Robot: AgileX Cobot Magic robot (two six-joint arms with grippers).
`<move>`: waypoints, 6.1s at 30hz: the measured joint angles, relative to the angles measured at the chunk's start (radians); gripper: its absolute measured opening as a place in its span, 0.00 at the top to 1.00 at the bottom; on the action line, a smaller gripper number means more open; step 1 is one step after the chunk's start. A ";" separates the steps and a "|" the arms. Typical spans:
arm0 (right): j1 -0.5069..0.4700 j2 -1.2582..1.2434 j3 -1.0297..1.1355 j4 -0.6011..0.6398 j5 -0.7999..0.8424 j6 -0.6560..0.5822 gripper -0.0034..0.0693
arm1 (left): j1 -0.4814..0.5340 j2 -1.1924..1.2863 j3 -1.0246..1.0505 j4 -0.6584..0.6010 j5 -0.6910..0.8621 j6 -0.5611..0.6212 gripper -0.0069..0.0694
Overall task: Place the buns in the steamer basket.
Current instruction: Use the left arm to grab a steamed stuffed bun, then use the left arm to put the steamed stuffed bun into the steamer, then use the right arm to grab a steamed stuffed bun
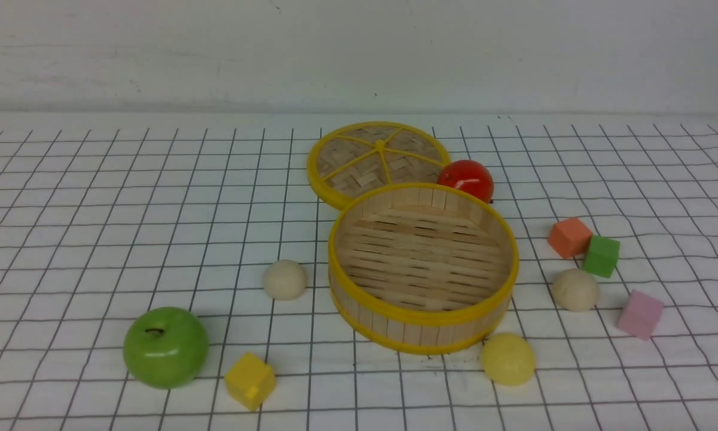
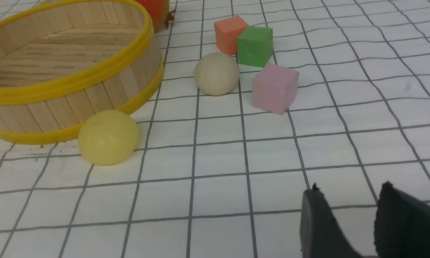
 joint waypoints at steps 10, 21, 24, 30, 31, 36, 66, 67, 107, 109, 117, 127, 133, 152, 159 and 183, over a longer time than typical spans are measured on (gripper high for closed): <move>0.000 0.000 0.000 0.000 0.000 0.000 0.62 | -0.007 0.000 -0.023 -0.462 -0.260 -0.161 0.67; 0.000 0.000 0.000 0.000 0.000 0.000 0.62 | -0.055 0.445 -0.552 -0.213 0.380 0.109 0.93; 0.000 0.000 0.000 0.000 0.000 0.000 0.62 | -0.055 0.689 -0.663 -0.110 0.523 0.116 0.93; 0.000 0.000 0.000 0.000 0.000 0.000 0.62 | -0.097 1.216 -0.886 -0.046 0.539 0.253 0.93; 0.000 0.000 0.000 0.000 0.000 0.000 0.62 | -0.124 1.267 -0.919 -0.046 0.536 0.266 0.93; 0.000 0.000 0.000 0.000 0.000 0.000 0.62 | -0.300 1.493 -1.133 0.023 0.515 0.258 0.93; 0.000 0.000 0.000 0.000 0.000 0.000 0.62 | -0.324 2.065 -1.626 0.232 0.454 0.220 0.54; 0.000 0.000 0.000 0.000 0.000 0.000 0.62 | -0.324 2.067 -1.626 0.232 0.454 0.220 0.54; 0.000 0.000 0.000 0.000 0.000 0.000 0.62 | -0.512 2.034 -1.643 0.216 0.217 0.268 0.84; 0.000 0.000 0.000 0.000 0.000 0.000 0.62 | -0.512 2.057 -1.643 0.222 0.210 0.269 0.76; 0.000 0.000 0.000 0.000 0.000 0.000 0.62 | -0.512 1.995 -1.640 0.216 0.290 0.269 0.28; 0.000 0.000 0.000 0.000 0.000 0.000 0.62 | -0.513 1.461 -1.386 0.186 0.268 0.223 0.89; 0.000 0.000 0.000 -0.002 -0.002 0.000 0.62 | -0.513 1.026 -0.957 0.156 0.040 0.222 0.93; 0.000 0.000 -0.004 0.361 -0.535 0.473 0.62 | -0.513 0.349 -0.288 0.073 -0.223 0.205 0.93; 0.066 0.339 -0.443 0.204 0.156 0.277 0.71 | -0.513 0.349 -0.287 0.075 -0.243 0.202 0.93; 0.408 1.621 -1.088 0.142 0.374 0.000 0.87 | -0.513 0.349 -0.287 0.076 -0.238 0.200 0.93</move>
